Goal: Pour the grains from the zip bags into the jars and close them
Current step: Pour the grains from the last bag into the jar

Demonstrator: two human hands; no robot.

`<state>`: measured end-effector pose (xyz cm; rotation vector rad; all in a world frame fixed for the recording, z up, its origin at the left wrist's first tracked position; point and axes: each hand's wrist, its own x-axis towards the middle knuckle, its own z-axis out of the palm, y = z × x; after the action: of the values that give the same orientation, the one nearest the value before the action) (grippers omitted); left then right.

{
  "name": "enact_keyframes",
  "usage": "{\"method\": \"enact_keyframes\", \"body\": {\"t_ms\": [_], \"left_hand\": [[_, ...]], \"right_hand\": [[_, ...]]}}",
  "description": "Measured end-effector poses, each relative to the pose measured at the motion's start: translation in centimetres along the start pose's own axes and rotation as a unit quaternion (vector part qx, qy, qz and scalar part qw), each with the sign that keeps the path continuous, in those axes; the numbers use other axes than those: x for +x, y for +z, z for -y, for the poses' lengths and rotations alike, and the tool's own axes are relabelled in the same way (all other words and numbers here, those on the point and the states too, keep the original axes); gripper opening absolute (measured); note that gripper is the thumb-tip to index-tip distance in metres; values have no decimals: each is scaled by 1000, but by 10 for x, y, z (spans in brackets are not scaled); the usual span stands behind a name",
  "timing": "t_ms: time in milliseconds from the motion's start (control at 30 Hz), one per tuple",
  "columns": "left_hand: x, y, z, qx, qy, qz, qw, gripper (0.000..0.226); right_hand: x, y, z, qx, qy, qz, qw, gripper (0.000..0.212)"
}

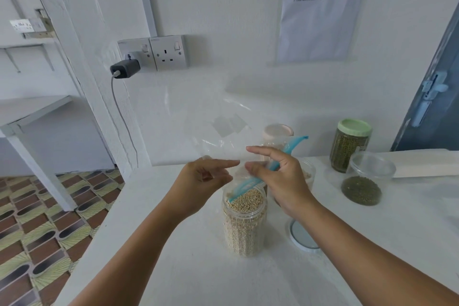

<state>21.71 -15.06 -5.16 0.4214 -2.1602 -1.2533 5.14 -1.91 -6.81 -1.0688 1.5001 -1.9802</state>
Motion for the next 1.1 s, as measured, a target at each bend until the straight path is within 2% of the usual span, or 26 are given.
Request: {"method": "enact_keyframes", "body": {"t_ms": [200,467,600,667,833,1100], "left_hand": [[3,4,1,60,14,0,998,32],[6,5,2,54,16,-11,998,31],[5,1,6,64,9,29,998,39],[5,0,7,75,10,36,996,38],[5,7,7,111,39,0,993,35],[5,-3,1,107,28,28,994,32]], "right_hand": [[-1,-2,-3,-29,-4,6,1000,35],[1,-1,-4,-16,7,3,1000,34],[1,-4,-7,2,25,-9,1000,34],[1,-5,-8,7,30,-10,999,34],[0,0,-6,-6,13,10,1000,34],[3,-5,-7,22,39,-17,999,33]]}}
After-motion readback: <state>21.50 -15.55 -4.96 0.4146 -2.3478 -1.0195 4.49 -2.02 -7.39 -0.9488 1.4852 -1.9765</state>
